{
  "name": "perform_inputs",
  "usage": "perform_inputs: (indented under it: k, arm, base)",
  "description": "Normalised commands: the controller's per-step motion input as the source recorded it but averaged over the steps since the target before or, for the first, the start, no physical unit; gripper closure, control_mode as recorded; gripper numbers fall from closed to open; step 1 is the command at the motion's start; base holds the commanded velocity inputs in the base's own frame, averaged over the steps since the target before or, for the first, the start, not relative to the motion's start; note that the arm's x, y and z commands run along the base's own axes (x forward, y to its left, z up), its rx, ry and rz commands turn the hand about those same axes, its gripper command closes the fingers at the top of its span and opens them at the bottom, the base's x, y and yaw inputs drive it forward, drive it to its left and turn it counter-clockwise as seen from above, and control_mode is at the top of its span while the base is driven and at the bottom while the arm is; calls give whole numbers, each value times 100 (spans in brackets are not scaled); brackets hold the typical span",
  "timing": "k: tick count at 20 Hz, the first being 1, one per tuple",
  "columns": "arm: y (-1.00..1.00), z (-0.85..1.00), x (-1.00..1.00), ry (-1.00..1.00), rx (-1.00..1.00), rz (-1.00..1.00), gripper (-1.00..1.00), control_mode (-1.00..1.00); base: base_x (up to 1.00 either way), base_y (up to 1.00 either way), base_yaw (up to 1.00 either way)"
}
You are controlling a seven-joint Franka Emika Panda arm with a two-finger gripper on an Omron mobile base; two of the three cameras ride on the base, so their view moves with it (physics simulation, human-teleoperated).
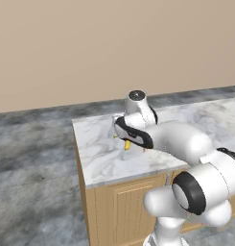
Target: Open the fridge, remove the banana, garlic, and shrimp, and place them on any counter.
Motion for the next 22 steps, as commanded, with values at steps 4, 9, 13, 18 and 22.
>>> perform_inputs:
  k: [4, 9, 13, 18, 22]
  arm:
    - [-1, 100, -68, 0, 0, 2, -100, -100]
    - [-8, 100, -76, 0, 0, 9, -100, -100]
    - [-11, 100, -78, 0, 0, 13, -100, -100]
    - [-4, 75, -43, -4, 0, 7, -100, -100]
    - [0, 0, 0, 0, 0, 0, -100, 100]
  base:
    - [0, 0, 0]
    - [0, 0, 0]
    - [0, 0, 0]
    - [0, 0, 0]
    - [-69, 2, 34]
